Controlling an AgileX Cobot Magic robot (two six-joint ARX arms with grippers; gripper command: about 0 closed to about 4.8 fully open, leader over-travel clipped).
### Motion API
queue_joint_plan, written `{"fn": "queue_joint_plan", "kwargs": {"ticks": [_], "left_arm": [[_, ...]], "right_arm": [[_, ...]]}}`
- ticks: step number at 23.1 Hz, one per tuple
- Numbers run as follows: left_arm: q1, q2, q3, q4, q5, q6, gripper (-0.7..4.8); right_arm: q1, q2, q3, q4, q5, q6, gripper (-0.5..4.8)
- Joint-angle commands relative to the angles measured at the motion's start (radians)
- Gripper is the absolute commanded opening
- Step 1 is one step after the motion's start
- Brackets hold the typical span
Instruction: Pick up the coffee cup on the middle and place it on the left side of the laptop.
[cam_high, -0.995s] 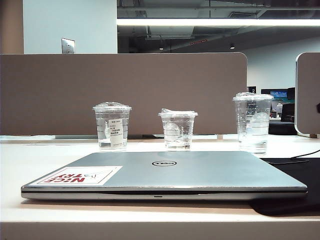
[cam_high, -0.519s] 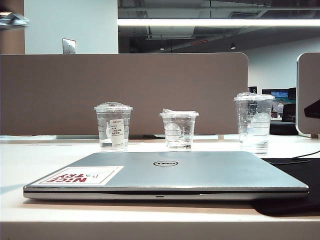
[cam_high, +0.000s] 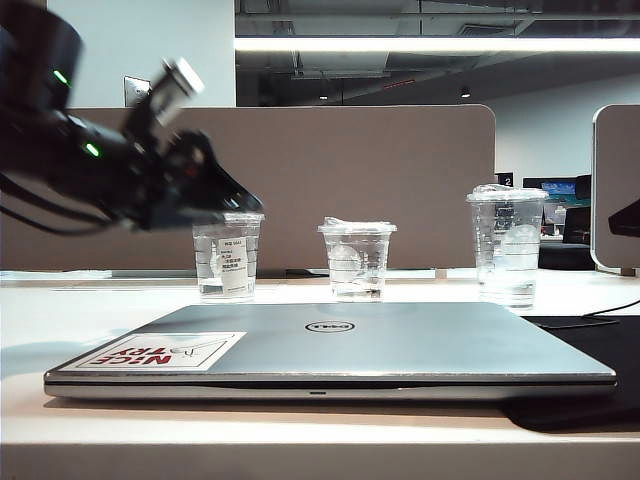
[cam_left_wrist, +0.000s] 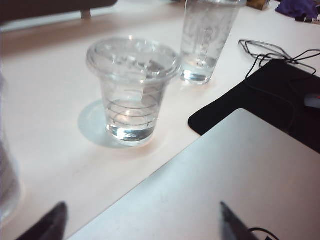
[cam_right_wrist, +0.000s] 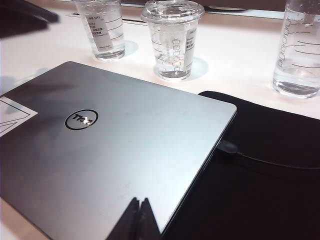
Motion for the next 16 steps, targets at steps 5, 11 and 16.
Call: {"fn": "queue_joint_plan", "kwargs": {"ticks": [5, 11, 16], "left_arm": [[-0.091, 0.299, 0.213, 0.035, -0.013, -0.009, 4.79], [-0.172, 0.379, 0.298, 0.043, -0.205, -0.016, 4.79], [-0.224, 0.466, 0.42, 0.041, -0.362, -0.056, 4.79]], "right_arm": [[0.001, -0.001, -0.004, 0.018, -0.001, 0.0, -0.05], [0.001, 0.0, -0.004, 0.018, 0.0, 0.0, -0.05], [0.001, 0.0, -0.004, 0.018, 0.0, 0.0, -0.05]]}}
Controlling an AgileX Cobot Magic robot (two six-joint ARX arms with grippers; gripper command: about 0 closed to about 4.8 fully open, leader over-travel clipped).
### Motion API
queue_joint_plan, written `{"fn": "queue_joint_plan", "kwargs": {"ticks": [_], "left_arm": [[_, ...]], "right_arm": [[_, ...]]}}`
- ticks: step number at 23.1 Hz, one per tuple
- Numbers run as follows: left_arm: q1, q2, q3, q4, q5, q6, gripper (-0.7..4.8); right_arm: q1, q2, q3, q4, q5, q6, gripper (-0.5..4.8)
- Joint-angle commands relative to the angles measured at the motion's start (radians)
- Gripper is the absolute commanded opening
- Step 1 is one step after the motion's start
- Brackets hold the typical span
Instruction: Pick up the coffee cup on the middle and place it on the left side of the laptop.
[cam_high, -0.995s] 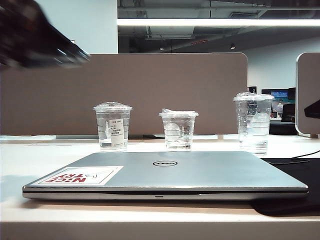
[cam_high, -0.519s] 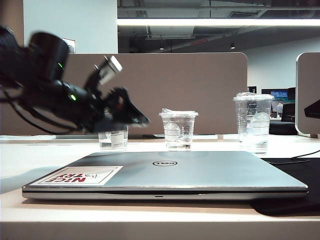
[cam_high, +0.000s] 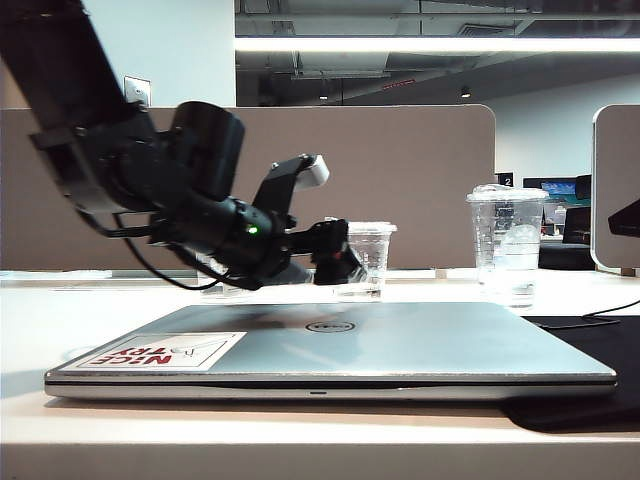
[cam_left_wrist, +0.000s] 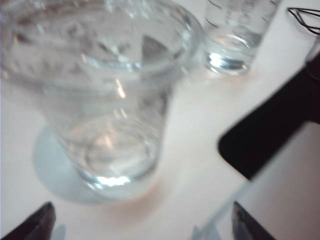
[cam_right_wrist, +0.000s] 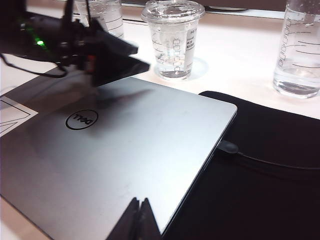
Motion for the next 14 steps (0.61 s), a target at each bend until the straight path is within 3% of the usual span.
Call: {"fn": "queue_joint_plan", "kwargs": {"ticks": [1, 7, 10, 14], "left_arm": [[-0.008, 0.054, 0.072, 0.012, -0.035, -0.061, 4.79], [-0.008, 0.163, 0.174, 0.004, -0.053, -0.088, 4.79], [-0.008, 0.204, 0.201, 0.021, -0.052, -0.161, 4.79], [-0.008, 0.246, 0.236, 0.086, -0.053, -0.199, 4.79]], "right_arm": [[0.001, 0.0, -0.004, 0.018, 0.0, 0.0, -0.05], [0.001, 0.0, -0.004, 0.018, 0.0, 0.0, -0.05], [0.001, 0.0, -0.004, 0.018, 0.0, 0.0, -0.05], [0.001, 0.0, -0.004, 0.018, 0.0, 0.0, -0.05]]}}
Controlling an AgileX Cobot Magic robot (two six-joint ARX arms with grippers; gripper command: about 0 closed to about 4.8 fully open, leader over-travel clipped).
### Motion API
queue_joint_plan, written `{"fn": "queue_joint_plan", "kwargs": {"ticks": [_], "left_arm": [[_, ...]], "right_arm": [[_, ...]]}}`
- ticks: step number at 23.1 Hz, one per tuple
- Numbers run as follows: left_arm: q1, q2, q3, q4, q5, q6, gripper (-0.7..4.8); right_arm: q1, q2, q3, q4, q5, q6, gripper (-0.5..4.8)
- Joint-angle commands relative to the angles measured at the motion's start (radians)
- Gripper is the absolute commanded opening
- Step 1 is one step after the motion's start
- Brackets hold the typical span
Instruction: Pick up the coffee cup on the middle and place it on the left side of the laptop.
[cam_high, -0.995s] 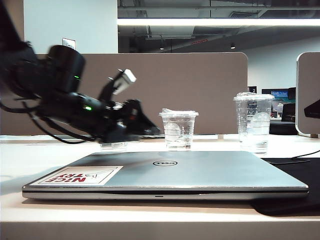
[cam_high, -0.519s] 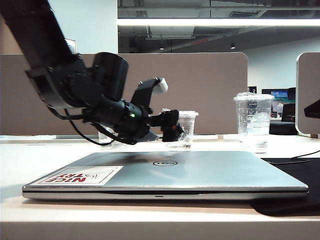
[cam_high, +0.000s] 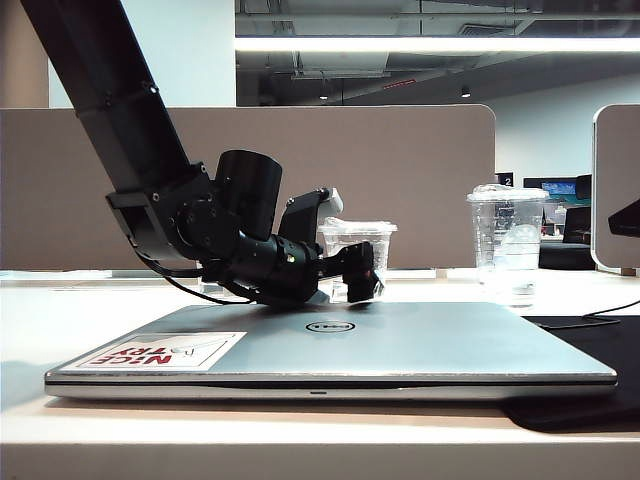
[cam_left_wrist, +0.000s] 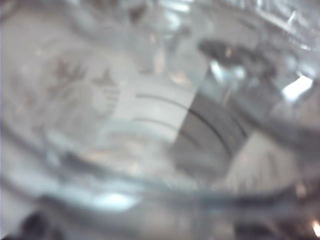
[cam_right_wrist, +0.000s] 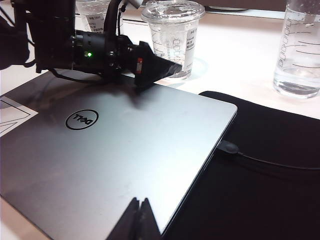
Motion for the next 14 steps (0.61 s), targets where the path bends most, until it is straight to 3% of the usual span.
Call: {"fn": "queue_joint_plan", "kwargs": {"ticks": [1, 8, 14], "left_arm": [[0.0, 0.024, 0.017, 0.038, -0.005, -0.023, 4.79], [0.0, 0.046, 0.016, 0.143, -0.03, -0.038, 4.79], [0.0, 0.062, 0.046, 0.11, 0.006, -0.042, 4.79]], "right_arm": [[0.001, 0.001, -0.004, 0.018, 0.0, 0.0, -0.05], [0.001, 0.006, -0.004, 0.018, 0.0, 0.0, -0.05], [0.001, 0.006, -0.004, 0.018, 0.0, 0.0, -0.05]]}}
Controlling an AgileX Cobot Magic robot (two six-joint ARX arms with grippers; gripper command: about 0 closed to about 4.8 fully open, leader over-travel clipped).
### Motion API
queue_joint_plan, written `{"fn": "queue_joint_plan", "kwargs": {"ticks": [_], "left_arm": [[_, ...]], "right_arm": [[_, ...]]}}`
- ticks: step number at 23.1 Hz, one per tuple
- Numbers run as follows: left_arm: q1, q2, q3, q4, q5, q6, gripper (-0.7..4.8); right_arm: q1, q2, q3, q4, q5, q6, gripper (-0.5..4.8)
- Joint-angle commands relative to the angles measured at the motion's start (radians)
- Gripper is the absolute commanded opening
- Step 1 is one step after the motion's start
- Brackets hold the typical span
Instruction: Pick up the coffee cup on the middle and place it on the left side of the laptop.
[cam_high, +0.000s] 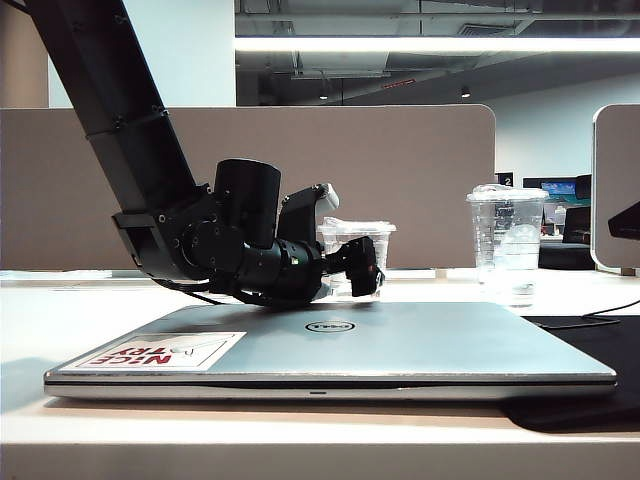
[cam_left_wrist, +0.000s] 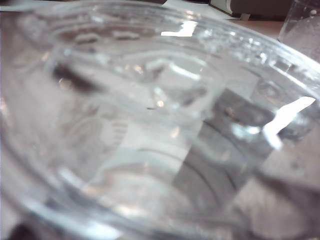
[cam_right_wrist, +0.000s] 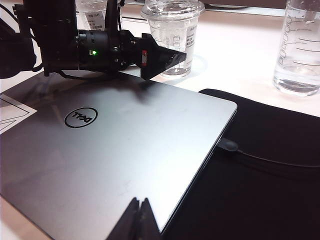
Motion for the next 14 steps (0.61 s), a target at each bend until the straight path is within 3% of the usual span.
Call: {"fn": "queue_joint_plan", "kwargs": {"ticks": [1, 6, 9, 14], "left_arm": [[-0.001, 0.016, 0.043, -0.046, 0.031, -0.005, 4.79], [-0.001, 0.022, 0.102, -0.121, 0.05, -0.004, 4.79], [-0.001, 0.022, 0.101, -0.122, 0.05, -0.004, 3.73], [-0.001, 0.022, 0.102, -0.117, 0.05, -0.004, 2.91]], "right_arm": [[0.001, -0.001, -0.004, 0.018, -0.001, 0.0, -0.05], [0.001, -0.001, -0.004, 0.018, -0.001, 0.0, -0.05], [0.001, -0.001, -0.004, 0.018, -0.001, 0.0, -0.05], [0.001, -0.001, -0.004, 0.018, -0.001, 0.0, -0.05]]}}
